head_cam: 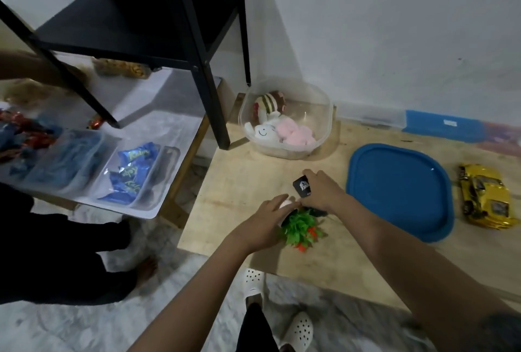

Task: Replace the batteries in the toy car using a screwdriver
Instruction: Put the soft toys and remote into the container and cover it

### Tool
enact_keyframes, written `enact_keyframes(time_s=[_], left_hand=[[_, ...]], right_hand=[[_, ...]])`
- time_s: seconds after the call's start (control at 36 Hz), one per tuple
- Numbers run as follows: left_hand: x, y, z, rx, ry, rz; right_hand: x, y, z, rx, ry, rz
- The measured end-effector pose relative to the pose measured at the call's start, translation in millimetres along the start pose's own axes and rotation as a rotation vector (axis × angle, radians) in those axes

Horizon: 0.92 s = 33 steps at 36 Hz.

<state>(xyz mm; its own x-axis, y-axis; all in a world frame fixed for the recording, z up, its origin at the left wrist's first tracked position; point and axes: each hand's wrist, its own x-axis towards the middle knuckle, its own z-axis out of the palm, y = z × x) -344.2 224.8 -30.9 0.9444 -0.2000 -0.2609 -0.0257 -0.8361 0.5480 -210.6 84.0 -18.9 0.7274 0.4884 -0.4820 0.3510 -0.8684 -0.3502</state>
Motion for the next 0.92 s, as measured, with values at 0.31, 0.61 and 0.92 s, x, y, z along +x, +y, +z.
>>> enact_keyframes(time_s=[0.31,0.61,0.92], left_hand=[[0.4,6.0,2.8,-0.138,0.077,-0.075],[-6.1,22.5,-30.7,-0.257,0.236,-0.003],[64.2,24.9,-158.5,-0.169,0.593,0.030]], right_hand=[[-38.0,35.4,-9.2,0.237,0.059,0.185],[-63.6,43.6,-85.8,0.684,0.335,0.165],[-53.0,35.4,-181.7,1.362,0.777,0.224]])
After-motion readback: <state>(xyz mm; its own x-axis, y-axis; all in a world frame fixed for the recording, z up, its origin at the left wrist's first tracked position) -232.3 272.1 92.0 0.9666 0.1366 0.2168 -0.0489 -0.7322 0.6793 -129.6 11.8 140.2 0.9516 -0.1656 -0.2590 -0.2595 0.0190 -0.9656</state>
